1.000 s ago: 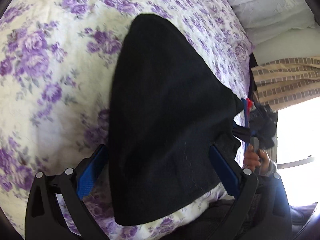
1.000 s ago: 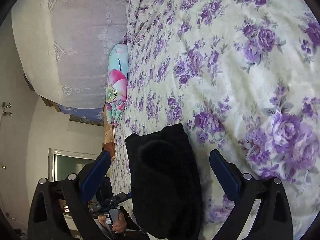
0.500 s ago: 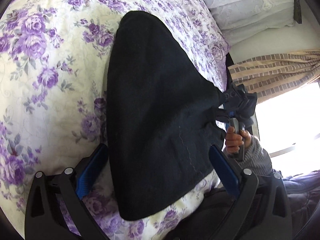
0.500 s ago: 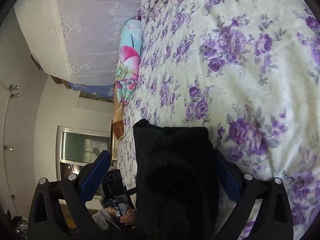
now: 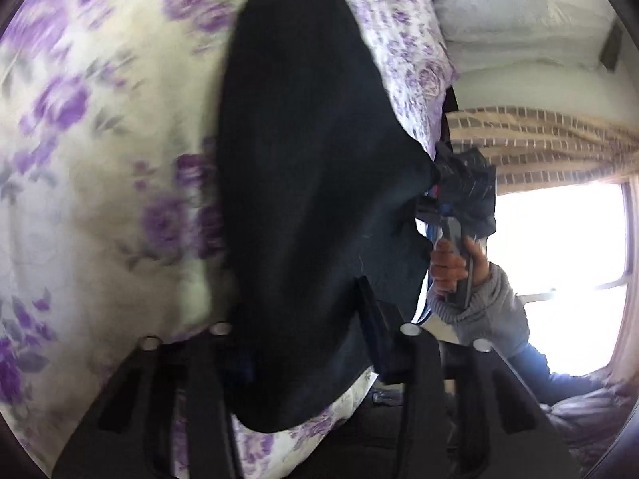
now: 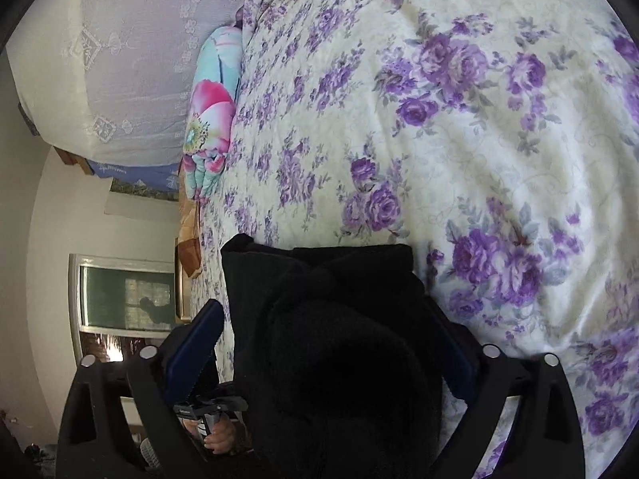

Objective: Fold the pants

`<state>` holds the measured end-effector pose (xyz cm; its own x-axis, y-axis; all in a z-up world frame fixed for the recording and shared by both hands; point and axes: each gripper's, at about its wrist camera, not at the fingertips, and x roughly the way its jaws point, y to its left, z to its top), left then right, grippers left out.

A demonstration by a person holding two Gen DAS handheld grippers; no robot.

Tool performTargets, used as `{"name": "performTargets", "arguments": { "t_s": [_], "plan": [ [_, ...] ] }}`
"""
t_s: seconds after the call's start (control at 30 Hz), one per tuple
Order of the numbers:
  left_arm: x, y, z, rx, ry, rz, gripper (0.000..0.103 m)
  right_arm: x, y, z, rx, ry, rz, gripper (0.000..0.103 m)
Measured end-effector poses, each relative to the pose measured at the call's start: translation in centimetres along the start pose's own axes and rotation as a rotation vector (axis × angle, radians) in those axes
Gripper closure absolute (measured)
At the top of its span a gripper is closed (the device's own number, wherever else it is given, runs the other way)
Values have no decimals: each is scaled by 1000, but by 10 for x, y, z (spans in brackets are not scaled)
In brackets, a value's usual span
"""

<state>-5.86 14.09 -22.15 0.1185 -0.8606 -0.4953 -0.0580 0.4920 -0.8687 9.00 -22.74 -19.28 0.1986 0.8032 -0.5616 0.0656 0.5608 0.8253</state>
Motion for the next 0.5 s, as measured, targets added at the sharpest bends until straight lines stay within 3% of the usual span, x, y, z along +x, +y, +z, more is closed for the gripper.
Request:
{"name": "performTargets", "arguments": {
  "t_s": [0.03, 0.13, 0.23, 0.33, 0.5],
  "plan": [
    [1, 3, 1, -14, -2, -22, 68, -4, -5, -3, 15, -21, -23, 44],
    [3, -3, -1, 7, -23, -1, 71, -14, -19, -11, 34, -50, 24, 60],
    [-1, -21, -4, 47, -82, 58, 75, -20, 8, -19, -102, -53, -50, 67],
    [-9, -49, -4, 132, -128, 102, 77, -31, 36, -20, -190, -53, -46, 70],
    [-12, -85, 13, 170, -169, 130, 78, -46, 68, 3, -275, -58, -37, 71]
  ]
}}
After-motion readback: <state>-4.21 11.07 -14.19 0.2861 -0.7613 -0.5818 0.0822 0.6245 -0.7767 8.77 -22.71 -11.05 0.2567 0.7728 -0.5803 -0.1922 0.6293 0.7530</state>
